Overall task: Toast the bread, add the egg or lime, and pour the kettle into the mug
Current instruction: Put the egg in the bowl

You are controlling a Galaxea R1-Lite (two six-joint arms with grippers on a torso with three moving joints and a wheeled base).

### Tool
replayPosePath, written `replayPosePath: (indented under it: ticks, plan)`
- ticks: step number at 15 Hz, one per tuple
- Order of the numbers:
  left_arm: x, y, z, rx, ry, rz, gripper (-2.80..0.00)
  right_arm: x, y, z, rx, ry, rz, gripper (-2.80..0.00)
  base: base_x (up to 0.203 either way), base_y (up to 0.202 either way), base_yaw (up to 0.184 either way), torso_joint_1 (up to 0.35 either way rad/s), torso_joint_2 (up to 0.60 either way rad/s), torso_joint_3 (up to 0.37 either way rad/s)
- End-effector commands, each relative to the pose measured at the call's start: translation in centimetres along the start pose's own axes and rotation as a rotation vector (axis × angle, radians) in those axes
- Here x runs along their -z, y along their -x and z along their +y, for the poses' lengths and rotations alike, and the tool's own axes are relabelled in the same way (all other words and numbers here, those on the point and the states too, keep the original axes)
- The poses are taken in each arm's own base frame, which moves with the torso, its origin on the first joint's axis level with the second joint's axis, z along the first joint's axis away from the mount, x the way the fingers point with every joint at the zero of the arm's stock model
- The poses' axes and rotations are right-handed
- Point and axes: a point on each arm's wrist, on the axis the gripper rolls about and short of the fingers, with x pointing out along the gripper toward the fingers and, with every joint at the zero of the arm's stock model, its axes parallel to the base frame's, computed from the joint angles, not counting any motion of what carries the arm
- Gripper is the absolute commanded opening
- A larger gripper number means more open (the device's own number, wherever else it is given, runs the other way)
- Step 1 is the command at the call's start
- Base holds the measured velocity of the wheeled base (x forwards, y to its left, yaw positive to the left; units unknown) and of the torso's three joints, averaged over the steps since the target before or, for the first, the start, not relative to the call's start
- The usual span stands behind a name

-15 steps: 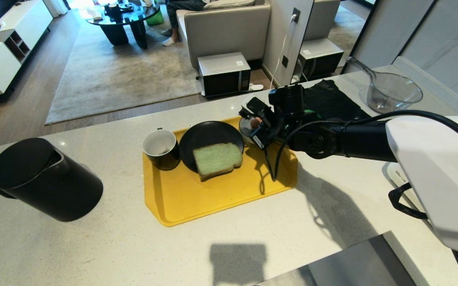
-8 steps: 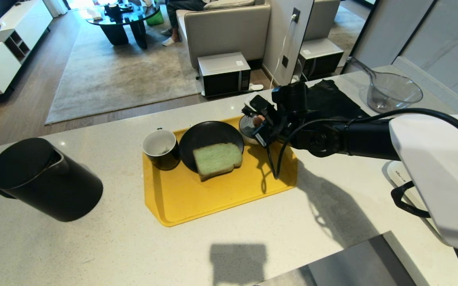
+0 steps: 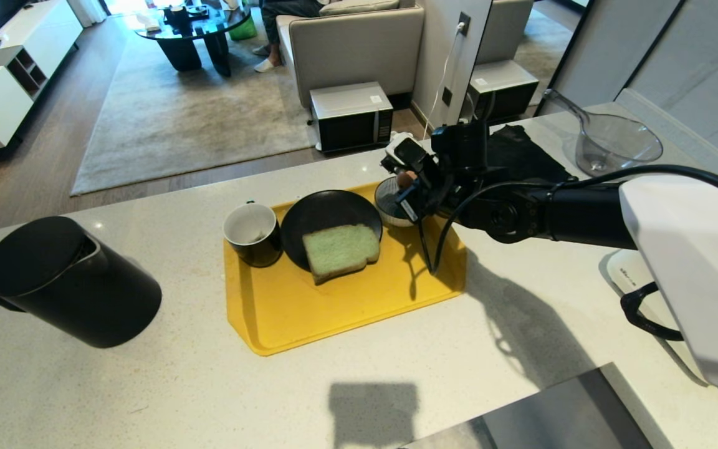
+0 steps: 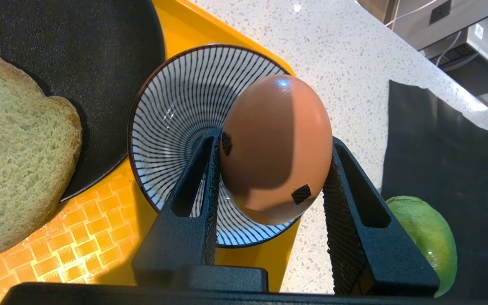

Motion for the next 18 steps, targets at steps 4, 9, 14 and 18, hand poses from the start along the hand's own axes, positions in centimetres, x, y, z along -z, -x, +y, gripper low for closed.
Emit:
replayPosePath:
  ticks: [4,9,14,18]
  plan:
    - [0.47,-0.10,0.01,-0.001,0.000,0.015,-2.80,-0.56,0.48,-0.38,0.009,-0.002,-0.016,-2.80,0.000,0.000,0.000,0.000,0.00,0.000]
    - [0.47,-0.10,0.01,-0.001,0.000,0.015,-2.80,-0.81,0.69,-0.46,-0.003,-0.003,-0.030,-2.80,0.000,0.000,0.000,0.000,0.00,0.000]
    - [0.47,-0.10,0.01,-0.001,-0.003,0.014,-2.80,-0.78,0.66,-0.42,-0.006,-0.003,-0.031,-2.80,0.000,0.000,0.000,0.000,0.00,0.000]
    - [0.47,-0.10,0.01,-0.001,-0.003,0.014,-2.80,-0.73,0.61,-0.38,-0.008,-0.002,-0.030,-2.80,0.000,0.000,0.000,0.000,0.00,0.000]
